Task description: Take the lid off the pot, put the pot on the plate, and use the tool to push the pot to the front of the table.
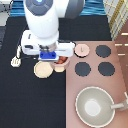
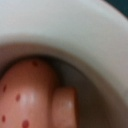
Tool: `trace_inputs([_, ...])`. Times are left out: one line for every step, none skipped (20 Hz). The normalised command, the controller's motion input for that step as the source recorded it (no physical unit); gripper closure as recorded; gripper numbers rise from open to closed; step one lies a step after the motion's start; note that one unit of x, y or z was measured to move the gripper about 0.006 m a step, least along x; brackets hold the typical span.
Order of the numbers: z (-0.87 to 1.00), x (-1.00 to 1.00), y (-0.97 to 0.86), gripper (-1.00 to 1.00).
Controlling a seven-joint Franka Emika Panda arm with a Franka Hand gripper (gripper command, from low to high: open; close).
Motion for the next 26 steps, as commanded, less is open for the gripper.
trace_inputs([0.08,-0.25,-0.67,1.0])
trace_inputs([0.0,-0.26,-0.69,1.0])
trace_inputs([-0.07,-0.28,-0.72,1.0])
trace_inputs([-0.17,-0.29,-0.72,1.0])
trace_inputs([-0.31,-0.33,-0.74,1.0])
trace_inputs([-0.35,-0.33,-0.74,1.0])
trace_inputs([-0.44,-0.35,-0.75,1.0])
trace_inputs([-0.45,-0.35,-0.75,1.0])
trace_inputs([-0.5,-0.35,-0.77,1.0])
trace_inputs([-0.5,-0.35,-0.77,1.0])
trace_inputs([-0.52,-0.33,-0.79,1.0])
trace_inputs([-0.53,-0.3,-0.78,1.0])
trace_inputs([-0.57,-0.26,-0.76,1.0])
trace_inputs([-0.56,-0.24,-0.75,1.0])
trace_inputs([-0.59,-0.22,-0.73,1.0])
trace_inputs([-0.6,-0.17,-0.7,1.0])
trace_inputs([-0.62,-0.21,-0.7,1.0])
trace_inputs([-0.63,-0.24,-0.66,1.0])
trace_inputs([-0.65,-0.2,-0.59,1.0])
trace_inputs([-0.63,-0.18,-0.51,1.0])
trace_inputs([-0.62,-0.2,-0.42,1.0])
trace_inputs([-0.63,-0.25,-0.34,1.0])
trace_inputs([-0.63,-0.31,-0.24,1.0])
trace_inputs([-0.63,-0.35,-0.09,1.0])
trace_inputs([-0.6,-0.37,-0.02,1.0])
trace_inputs([-0.59,-0.39,0.0,1.0])
